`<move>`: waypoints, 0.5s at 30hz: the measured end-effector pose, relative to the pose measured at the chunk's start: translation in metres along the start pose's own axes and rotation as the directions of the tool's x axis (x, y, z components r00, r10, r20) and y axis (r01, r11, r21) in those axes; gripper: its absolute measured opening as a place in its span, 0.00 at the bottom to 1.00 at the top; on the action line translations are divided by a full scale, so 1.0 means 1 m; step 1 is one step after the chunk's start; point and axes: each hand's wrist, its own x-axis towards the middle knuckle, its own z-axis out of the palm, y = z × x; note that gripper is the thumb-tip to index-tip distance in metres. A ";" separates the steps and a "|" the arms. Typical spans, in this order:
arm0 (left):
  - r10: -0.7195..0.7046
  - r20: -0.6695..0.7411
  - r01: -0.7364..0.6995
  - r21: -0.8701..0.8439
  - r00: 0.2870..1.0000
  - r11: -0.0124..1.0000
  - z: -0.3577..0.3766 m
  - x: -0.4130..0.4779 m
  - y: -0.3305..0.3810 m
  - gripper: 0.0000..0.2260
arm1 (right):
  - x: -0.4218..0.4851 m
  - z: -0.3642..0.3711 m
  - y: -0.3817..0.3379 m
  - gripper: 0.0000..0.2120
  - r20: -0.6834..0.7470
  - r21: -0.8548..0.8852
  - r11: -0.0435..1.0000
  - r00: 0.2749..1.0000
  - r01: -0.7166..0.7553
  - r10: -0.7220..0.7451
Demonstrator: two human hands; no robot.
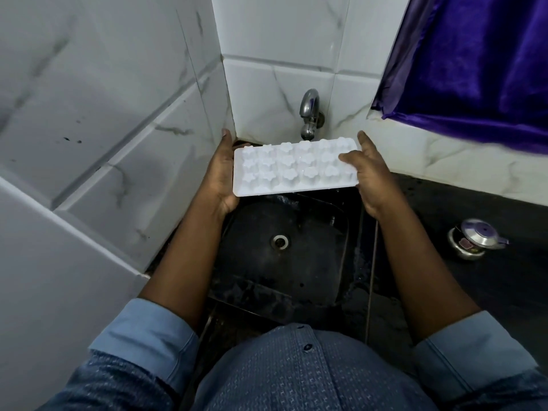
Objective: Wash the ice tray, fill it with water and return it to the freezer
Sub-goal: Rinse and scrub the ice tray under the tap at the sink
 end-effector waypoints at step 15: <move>0.023 -0.040 -0.016 0.183 0.999 0.983 -0.019 -0.009 -0.044 0.22 | -0.008 0.010 0.024 0.22 -0.056 -0.072 0.993 0.994 -0.093 0.089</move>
